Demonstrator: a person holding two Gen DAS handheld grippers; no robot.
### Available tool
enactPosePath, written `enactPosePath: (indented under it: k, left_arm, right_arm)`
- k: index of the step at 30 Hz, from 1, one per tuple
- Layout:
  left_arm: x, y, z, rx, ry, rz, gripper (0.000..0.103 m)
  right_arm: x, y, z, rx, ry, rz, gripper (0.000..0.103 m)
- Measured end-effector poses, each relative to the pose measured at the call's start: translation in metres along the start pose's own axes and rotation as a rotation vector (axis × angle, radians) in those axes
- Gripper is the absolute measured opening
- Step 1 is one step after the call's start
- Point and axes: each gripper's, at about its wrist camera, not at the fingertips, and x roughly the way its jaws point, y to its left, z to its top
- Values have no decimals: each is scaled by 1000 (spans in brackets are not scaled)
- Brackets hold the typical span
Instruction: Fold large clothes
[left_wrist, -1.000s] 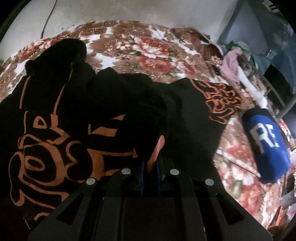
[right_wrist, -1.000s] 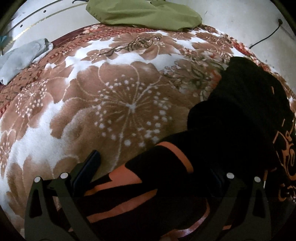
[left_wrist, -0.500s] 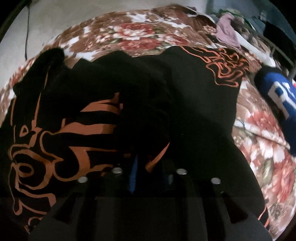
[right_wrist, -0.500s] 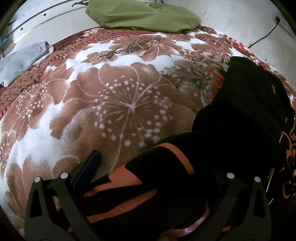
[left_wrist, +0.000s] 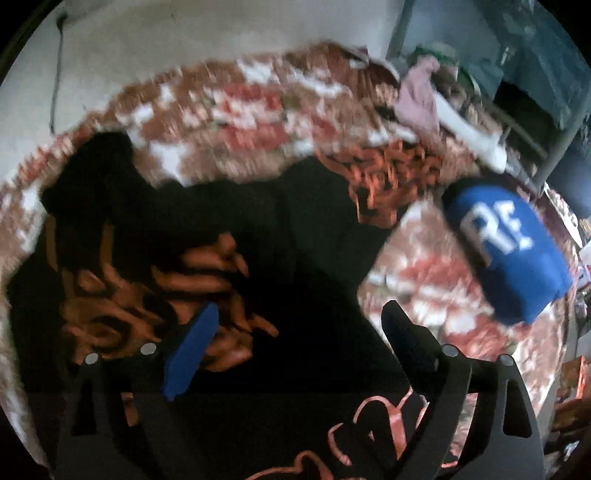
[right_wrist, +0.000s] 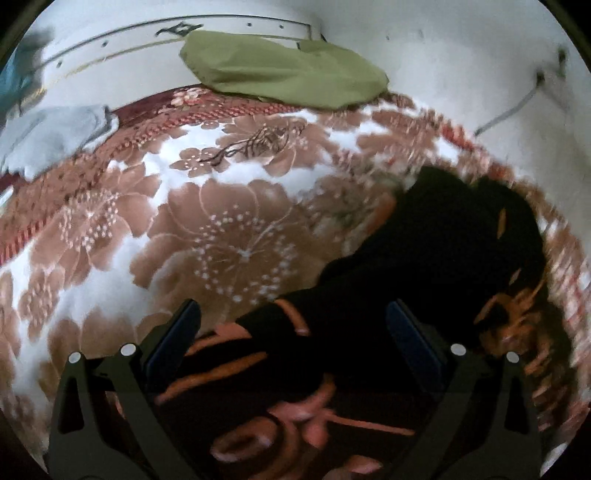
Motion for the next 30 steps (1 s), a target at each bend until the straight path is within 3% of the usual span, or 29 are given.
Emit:
enactPosePath:
  k: [5,8,10,14,16,19,22,26,30]
  left_arm:
    - [-104,50,78,75,-151,72,98]
    - [-137,108,103,93,-167,148,98]
    - [-140,143,100,133,-150,168,98]
    - [-111,215,54,159,-63,279,98]
    - [-78,250,15,111,33,322,98]
    - [-31,283,-41,26,132,324,98]
    - [-5,293,-77,-21,145,290,98]
    - [17,301,-101,-66,151,244,98]
    - [29,310,-116,-49,171,271,98]
  right_arm:
    - [-6,-34,-20,-72,56,-31,98]
    - [-18,-78,-37,-37,63,-54,98]
    - [-21,-117,-46,19,93,-63,98]
    - [-13,-188,-63,134,170,-30,99]
    - [-8,-227,-78,201,184,-105,98]
    - [1,-278,-108,336,227,-159,98]
    - [7,-309,-136,426,269,-200,98]
    - [9,-328,-163,504,290,-196,98]
    - [4,-333,-186,539,307,-209,98]
